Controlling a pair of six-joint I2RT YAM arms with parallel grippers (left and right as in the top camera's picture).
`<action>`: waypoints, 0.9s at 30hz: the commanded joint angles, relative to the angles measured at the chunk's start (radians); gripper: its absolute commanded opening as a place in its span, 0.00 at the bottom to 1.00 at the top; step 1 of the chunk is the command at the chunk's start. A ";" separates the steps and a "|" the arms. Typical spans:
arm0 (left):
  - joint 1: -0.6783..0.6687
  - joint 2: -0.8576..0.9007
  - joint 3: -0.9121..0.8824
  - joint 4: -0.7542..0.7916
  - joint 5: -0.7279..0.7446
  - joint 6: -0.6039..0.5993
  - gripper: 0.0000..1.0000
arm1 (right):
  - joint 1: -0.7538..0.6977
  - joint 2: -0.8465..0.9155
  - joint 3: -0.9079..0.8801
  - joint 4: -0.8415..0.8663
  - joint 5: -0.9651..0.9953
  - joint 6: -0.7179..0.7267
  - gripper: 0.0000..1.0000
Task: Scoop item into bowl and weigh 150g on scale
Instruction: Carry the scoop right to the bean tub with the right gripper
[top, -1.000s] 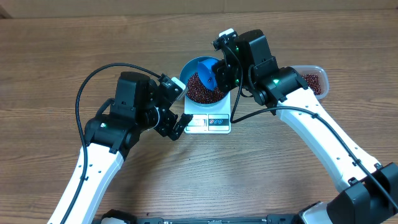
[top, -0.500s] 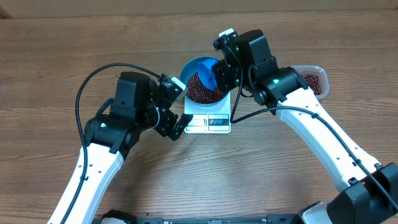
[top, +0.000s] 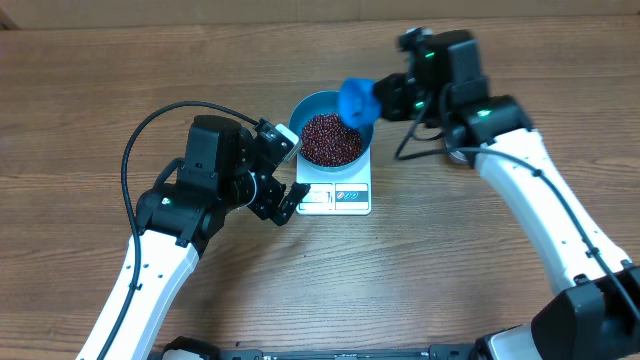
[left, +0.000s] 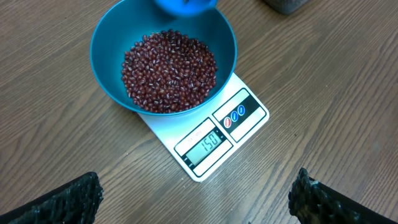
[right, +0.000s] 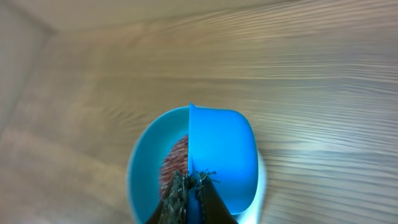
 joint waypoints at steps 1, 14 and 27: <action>0.004 0.006 -0.010 0.003 0.018 0.015 1.00 | -0.088 -0.055 0.021 -0.002 -0.019 0.042 0.04; 0.004 0.006 -0.010 0.003 0.018 0.015 1.00 | -0.329 -0.186 0.021 -0.102 0.012 -0.137 0.04; 0.004 0.006 -0.010 0.003 0.018 0.015 1.00 | -0.348 -0.199 0.021 -0.252 0.385 -0.495 0.04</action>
